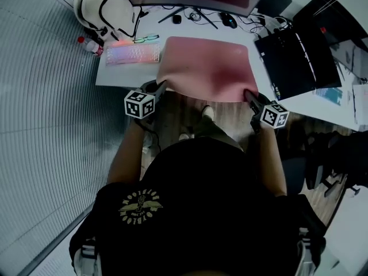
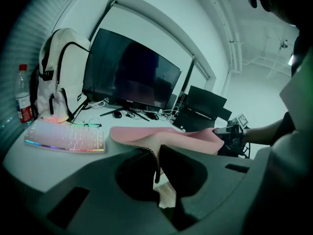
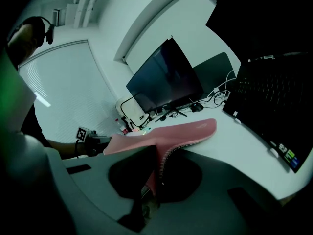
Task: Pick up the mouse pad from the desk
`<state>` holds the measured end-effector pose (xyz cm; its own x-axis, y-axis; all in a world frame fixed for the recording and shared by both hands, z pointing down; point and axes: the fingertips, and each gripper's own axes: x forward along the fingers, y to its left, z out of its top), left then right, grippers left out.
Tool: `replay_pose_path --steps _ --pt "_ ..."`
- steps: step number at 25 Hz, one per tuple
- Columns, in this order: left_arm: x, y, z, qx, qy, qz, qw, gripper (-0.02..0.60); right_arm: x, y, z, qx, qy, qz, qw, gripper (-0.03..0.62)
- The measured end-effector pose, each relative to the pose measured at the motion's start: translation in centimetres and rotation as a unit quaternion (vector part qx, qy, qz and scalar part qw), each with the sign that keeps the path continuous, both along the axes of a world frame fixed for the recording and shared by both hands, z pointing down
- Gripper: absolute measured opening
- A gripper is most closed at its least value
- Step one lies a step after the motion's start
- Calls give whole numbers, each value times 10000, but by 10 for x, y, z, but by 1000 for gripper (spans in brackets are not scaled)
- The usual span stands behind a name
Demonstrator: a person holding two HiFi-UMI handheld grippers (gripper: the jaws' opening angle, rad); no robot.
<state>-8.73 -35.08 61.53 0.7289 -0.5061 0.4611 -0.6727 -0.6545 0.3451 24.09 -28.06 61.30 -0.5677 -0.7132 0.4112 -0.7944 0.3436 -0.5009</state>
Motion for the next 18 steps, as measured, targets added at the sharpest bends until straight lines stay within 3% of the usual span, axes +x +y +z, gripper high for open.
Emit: replay_pose_path --steps 5,18 --pt "-2 -15 -40 355 126 -35 9993 23 12 -11 -41 459 -290 243 9982 17" --pt "-1 -42 -138 1186 369 -18 9923 22 10 -28 -149 1497 -282 319 9878 17"
